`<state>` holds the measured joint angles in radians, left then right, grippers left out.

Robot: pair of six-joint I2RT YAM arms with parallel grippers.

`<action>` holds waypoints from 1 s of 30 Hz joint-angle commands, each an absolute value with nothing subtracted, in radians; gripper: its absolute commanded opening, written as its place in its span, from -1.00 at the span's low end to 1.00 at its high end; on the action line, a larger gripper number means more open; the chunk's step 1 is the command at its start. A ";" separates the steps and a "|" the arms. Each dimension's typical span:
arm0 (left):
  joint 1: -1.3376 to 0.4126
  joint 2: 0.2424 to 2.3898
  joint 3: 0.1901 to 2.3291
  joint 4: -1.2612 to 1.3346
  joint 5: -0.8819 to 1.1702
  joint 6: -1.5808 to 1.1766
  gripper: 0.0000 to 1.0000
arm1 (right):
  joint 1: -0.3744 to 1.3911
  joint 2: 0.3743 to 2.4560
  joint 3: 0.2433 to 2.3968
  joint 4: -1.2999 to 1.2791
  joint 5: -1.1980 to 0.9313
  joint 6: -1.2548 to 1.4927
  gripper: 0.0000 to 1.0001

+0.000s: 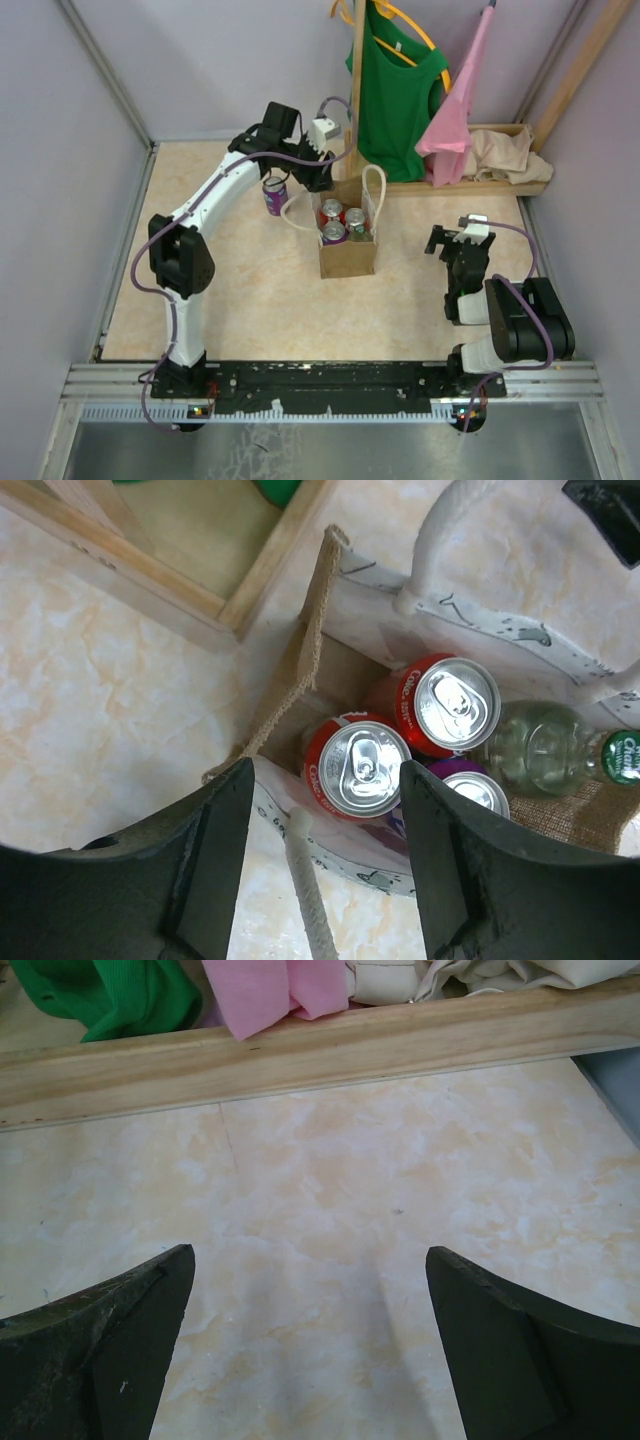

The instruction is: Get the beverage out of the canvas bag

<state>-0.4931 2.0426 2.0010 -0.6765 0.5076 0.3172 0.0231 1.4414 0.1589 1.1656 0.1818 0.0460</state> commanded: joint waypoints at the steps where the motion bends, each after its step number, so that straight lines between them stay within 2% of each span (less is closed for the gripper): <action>1: -0.500 2.075 2.034 -0.747 0.531 0.356 0.33 | 0.023 1.442 0.179 1.216 0.186 0.047 0.98; 16: -0.519 2.086 2.044 -0.730 0.546 0.350 0.36 | 0.021 1.441 0.179 1.216 0.186 0.047 0.98; 30: -0.536 2.156 2.043 -0.770 0.525 0.346 0.51 | 0.021 1.442 0.179 1.217 0.185 0.047 0.98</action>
